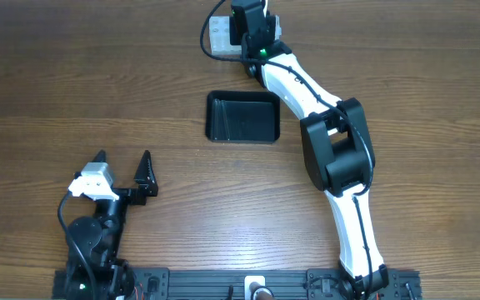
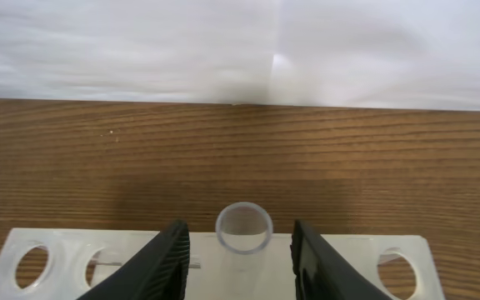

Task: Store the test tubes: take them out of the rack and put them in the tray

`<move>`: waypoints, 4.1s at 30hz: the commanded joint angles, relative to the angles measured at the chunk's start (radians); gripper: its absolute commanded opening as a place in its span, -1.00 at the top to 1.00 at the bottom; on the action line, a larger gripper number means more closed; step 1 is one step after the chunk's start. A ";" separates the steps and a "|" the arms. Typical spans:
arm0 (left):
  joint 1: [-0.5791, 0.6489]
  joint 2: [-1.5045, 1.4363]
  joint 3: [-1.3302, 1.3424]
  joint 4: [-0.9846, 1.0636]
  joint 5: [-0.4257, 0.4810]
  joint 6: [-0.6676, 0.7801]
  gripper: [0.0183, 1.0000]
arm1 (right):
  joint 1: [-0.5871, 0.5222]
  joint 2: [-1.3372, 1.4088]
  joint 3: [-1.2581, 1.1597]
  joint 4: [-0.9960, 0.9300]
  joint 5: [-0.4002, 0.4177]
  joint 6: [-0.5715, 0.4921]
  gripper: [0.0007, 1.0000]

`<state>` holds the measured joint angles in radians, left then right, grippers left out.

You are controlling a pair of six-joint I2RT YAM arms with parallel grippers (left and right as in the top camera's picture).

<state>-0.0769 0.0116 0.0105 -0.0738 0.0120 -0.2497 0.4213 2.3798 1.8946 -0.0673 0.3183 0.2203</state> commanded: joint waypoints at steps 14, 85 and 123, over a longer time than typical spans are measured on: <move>0.006 -0.005 -0.005 -0.002 0.010 0.011 -1.00 | -0.003 0.012 0.022 0.000 0.020 -0.014 0.73; 0.006 -0.005 -0.005 -0.002 0.010 0.011 -1.00 | 0.051 -0.248 -0.248 -0.642 -0.400 0.240 0.81; 0.006 -0.005 -0.005 -0.003 0.010 0.011 -1.00 | 0.058 -0.265 -0.247 -0.621 -0.400 0.238 0.06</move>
<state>-0.0769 0.0109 0.0105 -0.0738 0.0120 -0.2497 0.4667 2.1666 1.6463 -0.6800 -0.0811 0.4694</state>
